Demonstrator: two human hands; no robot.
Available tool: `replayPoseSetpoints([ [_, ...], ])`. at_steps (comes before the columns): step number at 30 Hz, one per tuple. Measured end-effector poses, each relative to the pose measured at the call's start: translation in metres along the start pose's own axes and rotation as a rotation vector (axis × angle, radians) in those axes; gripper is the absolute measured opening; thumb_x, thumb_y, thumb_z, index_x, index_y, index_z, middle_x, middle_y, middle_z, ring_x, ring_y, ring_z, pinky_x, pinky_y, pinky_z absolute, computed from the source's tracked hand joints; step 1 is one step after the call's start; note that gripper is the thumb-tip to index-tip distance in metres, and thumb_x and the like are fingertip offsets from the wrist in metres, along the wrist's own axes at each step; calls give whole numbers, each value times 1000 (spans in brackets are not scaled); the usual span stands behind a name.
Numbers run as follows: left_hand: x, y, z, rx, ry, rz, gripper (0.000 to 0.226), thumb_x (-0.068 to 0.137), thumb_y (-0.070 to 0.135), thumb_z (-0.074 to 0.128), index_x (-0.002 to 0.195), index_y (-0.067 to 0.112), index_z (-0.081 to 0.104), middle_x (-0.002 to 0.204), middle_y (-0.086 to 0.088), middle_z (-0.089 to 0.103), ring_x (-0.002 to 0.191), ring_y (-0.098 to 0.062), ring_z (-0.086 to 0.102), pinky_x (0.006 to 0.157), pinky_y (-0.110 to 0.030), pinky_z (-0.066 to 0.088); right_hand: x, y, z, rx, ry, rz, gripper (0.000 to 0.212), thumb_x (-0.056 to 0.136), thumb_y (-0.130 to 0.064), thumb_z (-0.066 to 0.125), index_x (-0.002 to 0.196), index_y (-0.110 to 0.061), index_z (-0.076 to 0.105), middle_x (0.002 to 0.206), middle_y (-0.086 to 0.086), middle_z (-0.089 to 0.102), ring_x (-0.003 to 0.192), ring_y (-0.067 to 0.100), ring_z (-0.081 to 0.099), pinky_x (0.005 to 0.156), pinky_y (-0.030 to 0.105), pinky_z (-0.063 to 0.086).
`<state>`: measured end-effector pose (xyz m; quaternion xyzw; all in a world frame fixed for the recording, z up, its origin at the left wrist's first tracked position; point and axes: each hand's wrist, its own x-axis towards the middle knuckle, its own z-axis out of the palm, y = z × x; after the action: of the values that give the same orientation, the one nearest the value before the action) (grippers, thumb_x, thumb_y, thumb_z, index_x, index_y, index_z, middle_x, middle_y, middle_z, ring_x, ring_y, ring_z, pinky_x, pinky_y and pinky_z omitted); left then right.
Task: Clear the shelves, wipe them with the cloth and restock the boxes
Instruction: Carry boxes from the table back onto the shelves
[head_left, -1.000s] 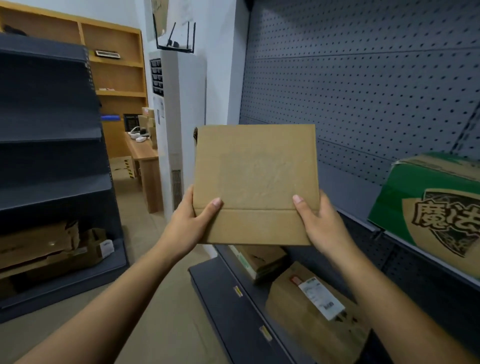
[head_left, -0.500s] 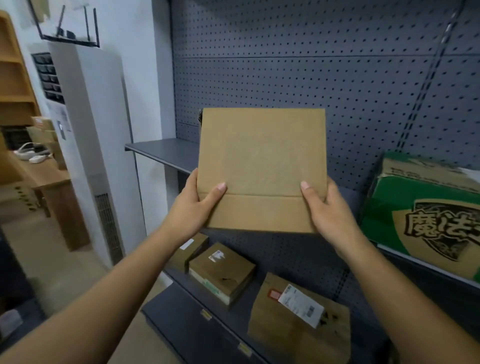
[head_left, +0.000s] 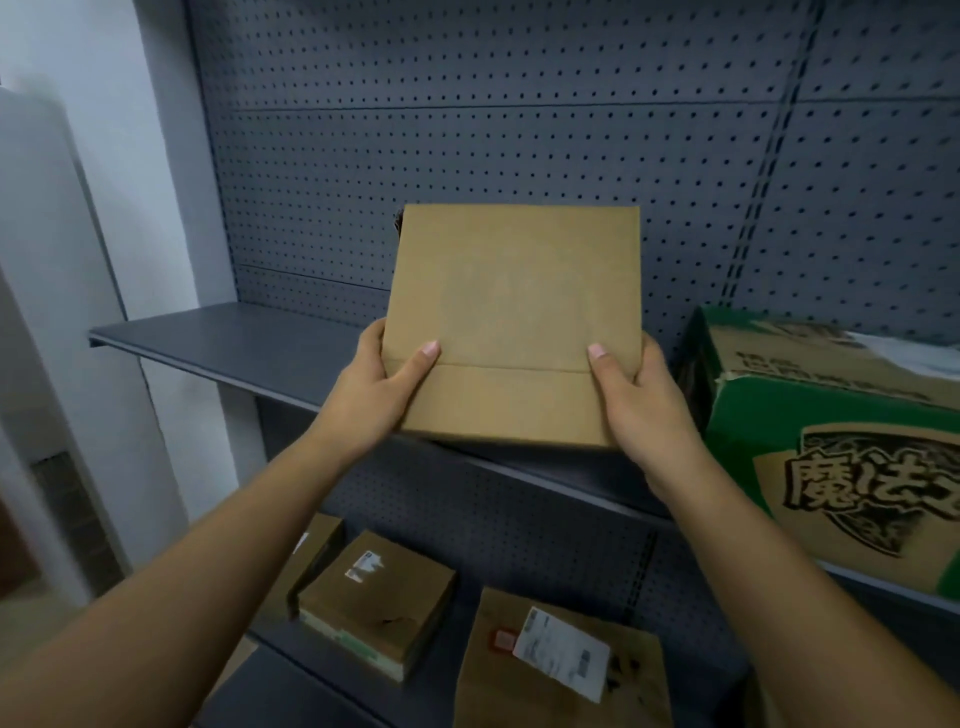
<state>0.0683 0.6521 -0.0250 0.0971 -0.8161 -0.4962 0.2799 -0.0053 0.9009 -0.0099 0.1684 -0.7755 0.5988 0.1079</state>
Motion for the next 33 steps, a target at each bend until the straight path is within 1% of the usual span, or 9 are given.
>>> replayPoseSetpoints([
  [2, 10, -4, 6, 21, -24, -6, 80, 91, 68, 53, 156, 30, 27, 130, 12, 52, 111, -13, 56, 91, -30, 43, 5, 2, 3, -4, 12, 15, 49, 104, -43, 51, 149, -30, 36, 103, -33, 48, 90, -16, 46, 96, 25, 41],
  [8, 48, -13, 8, 147, -84, -19, 77, 86, 80, 49, 149, 36, 38, 126, 11, 58, 116, -21, 60, 105, -49, 48, 23, 10, 9, 16, 33, 135, 51, 103, -46, 53, 148, -26, 40, 120, -11, 58, 104, 9, 56, 88, 28, 41],
  [14, 77, -12, 12, 203, -251, -11, 68, 89, 78, 45, 142, 36, 49, 132, 5, 62, 119, -25, 59, 106, -50, 46, 30, 11, 10, -27, 109, 208, 48, 103, -42, 54, 147, -28, 42, 120, -11, 59, 107, 13, 58, 90, 32, 45],
  [19, 97, -17, 13, 181, -360, -14, 59, 96, 67, 46, 145, 34, 49, 138, 3, 59, 122, -25, 56, 101, -40, 45, 36, 3, 13, -71, 146, 278, 43, 103, -34, 57, 143, -25, 46, 121, -8, 62, 97, 6, 58, 71, 25, 45],
  [20, 100, -18, 14, 167, -369, -19, 58, 97, 63, 47, 147, 32, 48, 139, 4, 58, 124, -26, 55, 101, -39, 44, 36, 1, 14, -83, 150, 293, 45, 102, -34, 57, 144, -25, 45, 123, -7, 61, 98, 8, 59, 72, 26, 46],
  [22, 106, -20, 15, 153, -383, -49, 62, 99, 59, 47, 152, 27, 43, 141, 6, 53, 131, -28, 51, 106, -42, 44, 38, -2, 17, -119, 165, 325, 55, 102, -34, 58, 152, -23, 38, 129, -4, 57, 107, 16, 58, 87, 33, 49],
  [25, 117, -27, 15, 166, -410, -82, 63, 100, 58, 47, 154, 25, 42, 153, -1, 47, 136, -30, 47, 112, -48, 42, 42, -5, 22, -260, 166, 349, 60, 101, -32, 59, 156, -20, 36, 150, 1, 48, 128, 23, 50, 107, 38, 41],
  [30, 120, -34, 15, 224, -425, -30, 61, 100, 60, 41, 151, 28, 45, 149, 0, 52, 131, -29, 51, 109, -49, 44, 48, -10, 28, -416, 98, 345, 51, 101, -33, 59, 149, -19, 49, 153, 2, 48, 136, 23, 45, 103, 32, 35],
  [33, 120, -35, 15, 266, -419, 7, 59, 100, 62, 40, 148, 29, 48, 143, -1, 56, 127, -29, 53, 107, -48, 45, 49, -11, 29, -484, 104, 348, 51, 101, -37, 58, 148, -21, 51, 153, 2, 48, 138, 24, 44, 112, 36, 34],
])
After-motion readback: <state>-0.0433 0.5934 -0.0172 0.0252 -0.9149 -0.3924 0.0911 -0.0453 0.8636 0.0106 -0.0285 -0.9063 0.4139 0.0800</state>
